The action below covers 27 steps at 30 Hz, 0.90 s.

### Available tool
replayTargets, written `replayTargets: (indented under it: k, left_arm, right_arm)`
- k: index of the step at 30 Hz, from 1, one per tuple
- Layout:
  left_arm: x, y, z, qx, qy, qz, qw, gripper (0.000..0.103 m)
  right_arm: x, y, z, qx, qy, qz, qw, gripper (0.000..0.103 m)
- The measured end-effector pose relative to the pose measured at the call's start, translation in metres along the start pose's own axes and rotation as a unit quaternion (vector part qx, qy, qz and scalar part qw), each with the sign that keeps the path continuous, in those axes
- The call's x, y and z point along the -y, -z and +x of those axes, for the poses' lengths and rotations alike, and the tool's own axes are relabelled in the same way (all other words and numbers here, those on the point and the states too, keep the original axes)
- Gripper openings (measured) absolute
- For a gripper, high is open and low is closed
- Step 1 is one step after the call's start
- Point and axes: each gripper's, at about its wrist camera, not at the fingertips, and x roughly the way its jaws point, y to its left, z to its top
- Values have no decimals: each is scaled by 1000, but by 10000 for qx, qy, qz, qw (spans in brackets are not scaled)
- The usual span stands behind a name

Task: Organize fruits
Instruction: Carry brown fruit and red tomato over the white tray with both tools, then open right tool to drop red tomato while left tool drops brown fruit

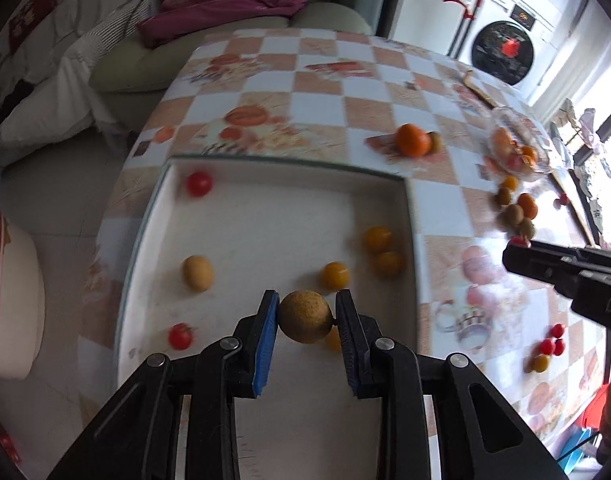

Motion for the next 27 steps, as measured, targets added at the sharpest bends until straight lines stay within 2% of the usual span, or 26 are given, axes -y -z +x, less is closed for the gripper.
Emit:
replayTargets:
  k: [6,13,20,27]
  left_arm:
    - [-30,8,18,-151,-206,-224,9994,31]
    - [-40,8,36,-271,-217,-213,9992,31]
    - [-42,7,43,-321,-195,-175,9991,31]
    - [-39,9,45,-320,-259,-10,9992,31]
  right_arm:
    - [-40,-20,25,-135,-176,-269,9994,25]
    - [-71,-45,62,-332,-185,-494,9981,25]
    - [-85,-62,91,-537,-95,-616,9966,25]
    - [-89,-65,113,-720,72,-693,9950,25]
